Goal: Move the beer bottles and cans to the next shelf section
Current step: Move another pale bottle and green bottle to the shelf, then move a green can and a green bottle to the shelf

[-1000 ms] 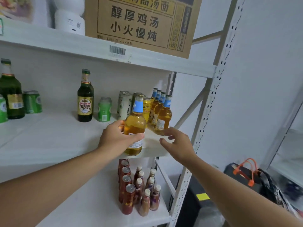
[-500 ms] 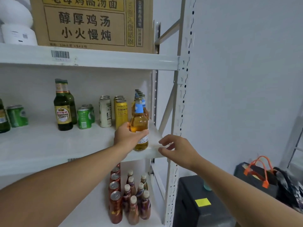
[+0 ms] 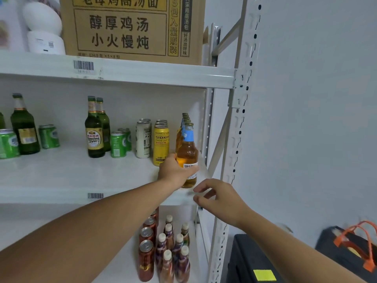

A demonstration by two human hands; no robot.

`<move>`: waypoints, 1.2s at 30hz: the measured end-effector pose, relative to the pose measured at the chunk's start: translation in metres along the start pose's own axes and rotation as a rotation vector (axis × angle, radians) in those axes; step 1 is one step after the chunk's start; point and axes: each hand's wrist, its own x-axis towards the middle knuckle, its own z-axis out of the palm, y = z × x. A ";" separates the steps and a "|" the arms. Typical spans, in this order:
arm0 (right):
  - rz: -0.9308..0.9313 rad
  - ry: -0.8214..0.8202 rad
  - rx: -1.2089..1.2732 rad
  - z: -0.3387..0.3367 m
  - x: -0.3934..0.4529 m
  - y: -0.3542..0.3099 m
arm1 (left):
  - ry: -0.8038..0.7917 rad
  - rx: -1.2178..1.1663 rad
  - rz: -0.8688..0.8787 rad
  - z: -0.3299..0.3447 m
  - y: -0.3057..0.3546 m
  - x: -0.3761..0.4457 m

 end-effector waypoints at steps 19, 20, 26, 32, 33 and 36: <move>-0.058 -0.084 0.078 0.041 0.025 -0.026 | -0.072 0.318 0.097 -0.118 -0.054 -0.006; -0.072 -0.094 0.083 0.049 0.030 -0.034 | -0.051 0.360 0.087 -0.139 -0.061 -0.005; -0.165 -0.153 0.093 0.118 0.074 -0.107 | 0.088 0.462 -0.008 -0.281 -0.103 -0.012; -0.236 -0.330 0.091 0.213 0.123 -0.204 | 0.153 0.517 -0.065 -0.413 -0.146 -0.043; -0.247 -0.347 0.091 0.230 0.131 -0.220 | 0.166 0.542 -0.062 -0.433 -0.152 -0.049; -0.265 -0.376 0.119 0.279 0.151 -0.267 | 0.244 0.564 -0.083 -0.494 -0.173 -0.064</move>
